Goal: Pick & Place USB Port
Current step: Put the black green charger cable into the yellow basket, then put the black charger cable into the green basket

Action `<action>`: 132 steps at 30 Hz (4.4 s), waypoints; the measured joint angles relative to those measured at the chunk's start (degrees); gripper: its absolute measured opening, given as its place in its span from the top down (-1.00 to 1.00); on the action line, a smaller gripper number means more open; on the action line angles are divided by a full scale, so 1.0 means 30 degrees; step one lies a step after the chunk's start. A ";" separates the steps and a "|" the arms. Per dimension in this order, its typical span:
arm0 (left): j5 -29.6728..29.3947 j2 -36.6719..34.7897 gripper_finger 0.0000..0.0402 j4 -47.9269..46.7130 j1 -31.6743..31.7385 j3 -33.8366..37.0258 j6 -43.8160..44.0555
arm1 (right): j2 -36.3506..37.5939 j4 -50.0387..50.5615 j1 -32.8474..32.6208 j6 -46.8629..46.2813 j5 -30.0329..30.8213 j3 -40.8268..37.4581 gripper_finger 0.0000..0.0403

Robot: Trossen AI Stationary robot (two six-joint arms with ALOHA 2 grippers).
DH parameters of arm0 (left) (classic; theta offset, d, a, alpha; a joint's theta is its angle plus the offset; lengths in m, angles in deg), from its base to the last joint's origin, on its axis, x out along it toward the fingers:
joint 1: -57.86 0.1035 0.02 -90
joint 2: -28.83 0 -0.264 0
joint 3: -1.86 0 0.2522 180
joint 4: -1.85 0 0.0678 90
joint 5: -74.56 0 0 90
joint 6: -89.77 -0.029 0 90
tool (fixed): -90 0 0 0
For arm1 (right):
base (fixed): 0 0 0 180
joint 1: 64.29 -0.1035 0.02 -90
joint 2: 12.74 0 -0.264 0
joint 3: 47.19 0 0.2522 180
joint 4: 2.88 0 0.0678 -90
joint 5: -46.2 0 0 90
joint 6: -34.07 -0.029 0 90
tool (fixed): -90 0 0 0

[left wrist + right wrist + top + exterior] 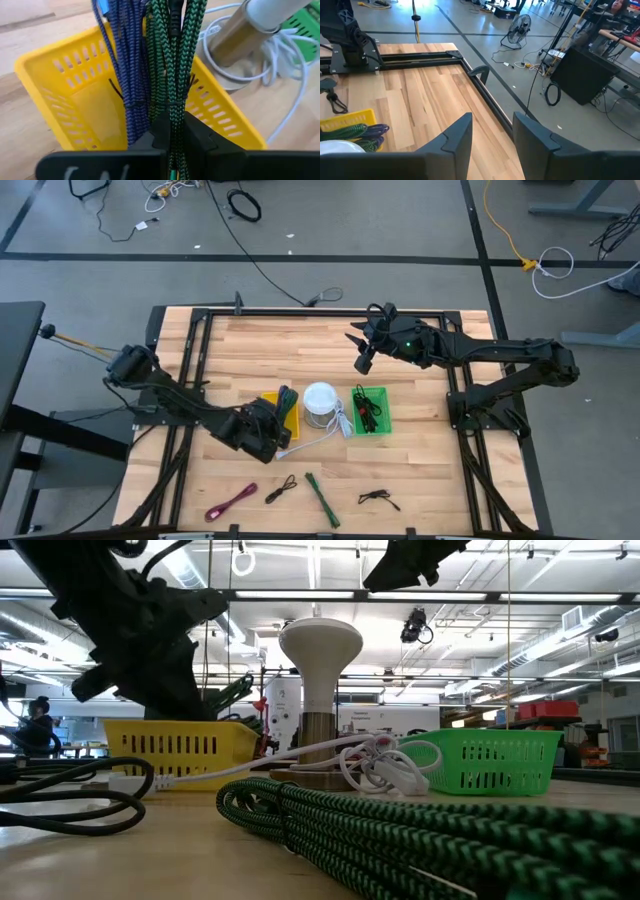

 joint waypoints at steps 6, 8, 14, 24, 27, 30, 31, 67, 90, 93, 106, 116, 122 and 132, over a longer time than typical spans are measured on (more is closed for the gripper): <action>-0.0221 -0.0012 0.75 -0.0126 0.0300 0.0000 0.0343 | -0.0004 0.0013 0.0000 0.0000 -0.0047 -0.0007 0.30; -0.0080 -0.0012 0.62 -0.0137 0.0314 0.0000 0.0242 | -0.0004 0.0044 0.0000 0.0000 -0.0047 -0.0007 0.30; -0.0003 -0.0012 0.35 0.0056 0.0270 0.0007 0.0006 | -0.0004 0.0096 0.0184 0.0000 -0.0033 -0.0015 0.30; -0.0983 -0.1387 0.28 0.0410 0.0270 0.0022 -0.3395 | -0.0011 0.0129 0.0291 0.0000 -0.0152 -0.0633 0.30; -0.0968 -0.2486 0.31 0.0365 0.0278 0.0022 -0.5192 | -0.0011 0.0132 0.0291 -0.0007 -0.0157 -0.0772 0.30; 0.0223 -0.3673 0.33 0.0046 0.0278 0.0015 -0.7944 | -0.0011 0.0117 0.0284 -0.0146 -0.0157 -0.0780 0.30; 0.0937 -0.4058 0.34 -0.0604 0.0278 0.0015 -0.8632 | -0.0011 0.0117 0.0277 -0.0147 -0.0157 -0.0780 0.30; 0.9916 -0.4361 0.37 -0.7036 0.0454 0.5162 -0.9264 | -0.0011 -0.0351 -0.0066 -0.2097 -0.1668 -0.0787 0.30; 1.3148 -0.4136 0.37 -0.7607 0.1334 0.3215 -1.4673 | -0.0208 -0.0473 -0.0066 -0.2259 -0.1672 -0.0787 0.30; 1.3163 -0.4143 0.37 -0.6329 0.1329 0.3789 -1.4659 | -0.0209 -0.0474 -0.0066 -0.2404 -0.1679 -0.0787 0.30; 1.2427 -0.4219 0.90 -0.4801 0.1351 0.5115 -1.3213 | -0.0208 -0.0387 -0.0066 -0.2528 -0.1694 -0.0787 0.30; 0.8915 -0.4344 0.94 -0.8567 0.1478 0.2070 -1.2655 | -0.0208 0.0230 -0.0066 -0.2681 -0.1701 -0.0787 0.30; 0.6250 -0.5717 0.94 -1.2840 0.1439 -0.0949 -1.2460 | -0.0208 0.0915 -0.0066 -0.3142 -0.1703 -0.0804 0.30; 0.0225 -0.9906 0.94 -0.7243 0.1565 -0.3541 -1.8080 | -0.0208 0.0108 -0.0450 -0.3018 -0.2325 -0.1715 0.30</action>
